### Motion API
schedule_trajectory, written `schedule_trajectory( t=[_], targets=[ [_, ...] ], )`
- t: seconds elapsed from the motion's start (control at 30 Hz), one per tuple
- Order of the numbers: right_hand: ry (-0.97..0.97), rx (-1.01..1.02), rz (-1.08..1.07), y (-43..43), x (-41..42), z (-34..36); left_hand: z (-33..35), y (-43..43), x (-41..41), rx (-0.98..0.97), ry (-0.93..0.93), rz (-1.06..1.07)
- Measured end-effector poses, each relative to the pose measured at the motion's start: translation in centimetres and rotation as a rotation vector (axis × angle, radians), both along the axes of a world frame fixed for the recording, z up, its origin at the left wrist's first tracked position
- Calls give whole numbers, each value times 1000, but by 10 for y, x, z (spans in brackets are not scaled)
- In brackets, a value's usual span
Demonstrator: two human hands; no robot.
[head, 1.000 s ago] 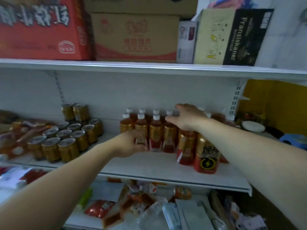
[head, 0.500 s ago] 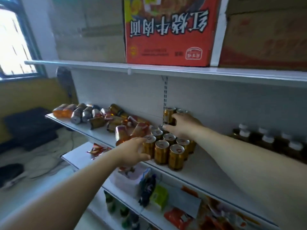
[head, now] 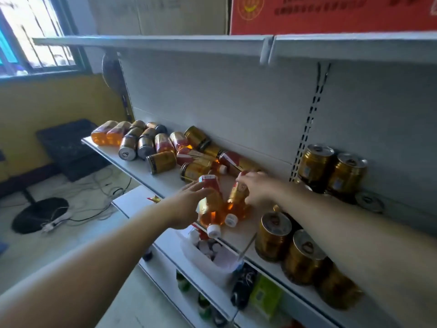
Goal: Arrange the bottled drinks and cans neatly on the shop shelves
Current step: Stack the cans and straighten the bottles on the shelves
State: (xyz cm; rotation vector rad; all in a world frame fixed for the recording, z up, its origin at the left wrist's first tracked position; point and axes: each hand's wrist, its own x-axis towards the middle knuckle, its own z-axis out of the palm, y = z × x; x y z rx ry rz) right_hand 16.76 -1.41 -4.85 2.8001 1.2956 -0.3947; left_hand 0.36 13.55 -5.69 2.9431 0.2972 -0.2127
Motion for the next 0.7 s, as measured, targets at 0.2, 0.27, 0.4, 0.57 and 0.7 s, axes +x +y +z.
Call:
schedule_trajectory(
  t=[0.2,0.27,0.4,0.57,0.7],
  targets=[
    [-120,-278,129,27,35,-27,-25,47,48,384,123,-416],
    [-211,-322,217,30,36,-25,-29,59,61,381,69,-530],
    [-259,-377,264,31,30,-11,-39,87,73,234,-102,-645],
    [-118,-101,-43,20,13,-3,-54,114,67,-415,-430,-452],
    [89,431,-320,22,-8,-6,-47,111,68,-1011,-307,-134]
  ],
)
